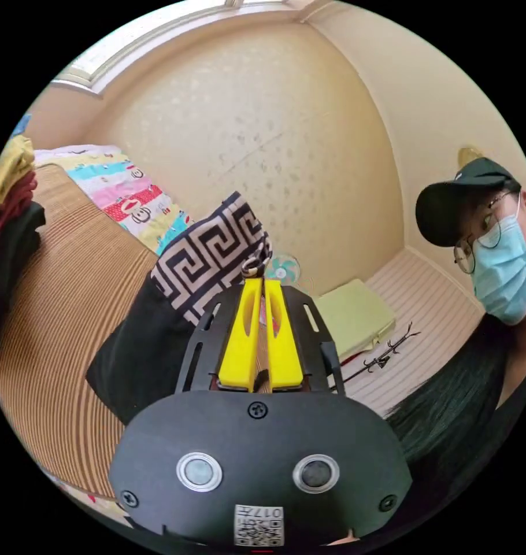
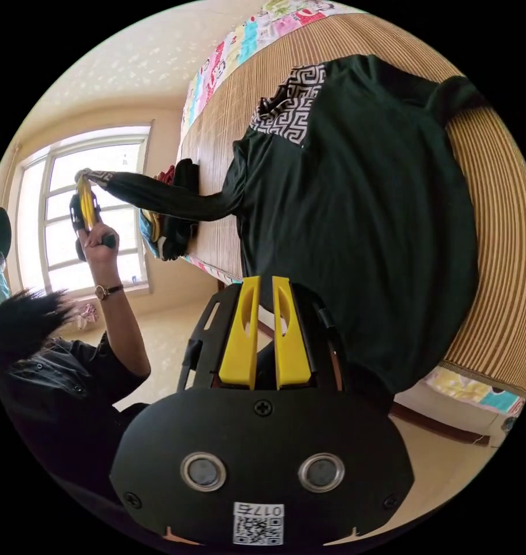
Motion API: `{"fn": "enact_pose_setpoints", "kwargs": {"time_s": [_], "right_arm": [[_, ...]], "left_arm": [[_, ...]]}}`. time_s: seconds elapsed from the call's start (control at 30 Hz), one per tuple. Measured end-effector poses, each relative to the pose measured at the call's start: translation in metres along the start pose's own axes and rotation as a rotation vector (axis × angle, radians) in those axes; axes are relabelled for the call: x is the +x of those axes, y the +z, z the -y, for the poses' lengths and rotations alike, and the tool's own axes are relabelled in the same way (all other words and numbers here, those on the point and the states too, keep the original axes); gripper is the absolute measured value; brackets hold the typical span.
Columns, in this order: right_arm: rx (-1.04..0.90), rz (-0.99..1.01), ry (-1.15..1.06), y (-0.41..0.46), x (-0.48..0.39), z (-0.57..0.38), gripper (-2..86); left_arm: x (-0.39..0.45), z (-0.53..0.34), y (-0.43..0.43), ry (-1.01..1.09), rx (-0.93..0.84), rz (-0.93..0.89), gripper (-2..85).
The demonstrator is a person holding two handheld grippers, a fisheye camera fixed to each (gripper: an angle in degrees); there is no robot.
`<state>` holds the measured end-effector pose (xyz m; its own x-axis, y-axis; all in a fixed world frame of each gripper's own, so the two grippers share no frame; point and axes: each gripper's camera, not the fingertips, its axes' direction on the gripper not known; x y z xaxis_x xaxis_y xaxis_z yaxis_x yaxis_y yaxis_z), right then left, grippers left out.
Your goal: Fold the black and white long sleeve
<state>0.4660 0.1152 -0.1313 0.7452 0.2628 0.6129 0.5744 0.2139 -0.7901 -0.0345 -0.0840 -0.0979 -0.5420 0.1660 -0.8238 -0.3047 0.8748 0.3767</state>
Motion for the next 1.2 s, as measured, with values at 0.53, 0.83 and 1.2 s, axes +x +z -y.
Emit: {"fn": "enact_pose_setpoints", "kwargs": {"time_s": [0.53,0.83,1.2], "right_arm": [[0.631,-0.145,0.269,-0.275,0.130,0.092,8.9],[0.562,-0.463,0.600,-0.304,0.146,0.222,3.5],[0.967,0.151,0.384,-0.376,0.140,0.036,1.0]], "left_arm": [[0.033,-0.366,0.178,-0.202,-1.058,-0.055,5.2],[0.021,-0.375,0.176,-0.251,-1.072,0.128,4.8],[-0.004,-0.355,0.171,-0.366,-0.995,0.222,2.5]]}}
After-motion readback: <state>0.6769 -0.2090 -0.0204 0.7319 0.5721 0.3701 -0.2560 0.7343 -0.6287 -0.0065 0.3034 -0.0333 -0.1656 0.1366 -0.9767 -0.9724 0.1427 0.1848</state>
